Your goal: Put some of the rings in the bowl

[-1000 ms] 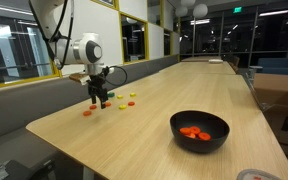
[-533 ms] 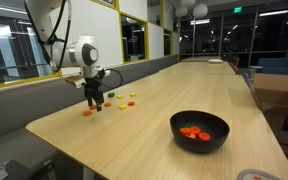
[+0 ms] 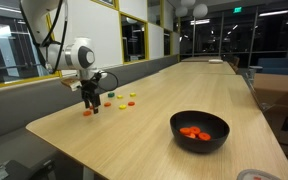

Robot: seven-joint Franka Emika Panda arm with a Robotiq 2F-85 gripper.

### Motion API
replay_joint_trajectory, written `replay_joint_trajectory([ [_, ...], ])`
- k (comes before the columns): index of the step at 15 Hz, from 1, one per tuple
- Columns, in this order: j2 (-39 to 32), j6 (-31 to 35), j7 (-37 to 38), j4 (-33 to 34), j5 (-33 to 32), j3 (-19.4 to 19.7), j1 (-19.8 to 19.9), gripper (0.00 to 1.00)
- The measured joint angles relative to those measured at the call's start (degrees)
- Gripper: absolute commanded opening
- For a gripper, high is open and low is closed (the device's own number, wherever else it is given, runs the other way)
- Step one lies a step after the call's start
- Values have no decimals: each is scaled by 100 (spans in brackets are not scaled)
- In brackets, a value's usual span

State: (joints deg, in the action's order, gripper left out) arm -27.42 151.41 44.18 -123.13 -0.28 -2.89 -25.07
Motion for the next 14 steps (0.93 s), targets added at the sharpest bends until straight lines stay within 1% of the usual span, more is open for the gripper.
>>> replay_joint_trajectory([
  [7,2,89,51,-178,0,-1,-13,100],
  [14,24,17,51,-187,0,-28,-15,100],
])
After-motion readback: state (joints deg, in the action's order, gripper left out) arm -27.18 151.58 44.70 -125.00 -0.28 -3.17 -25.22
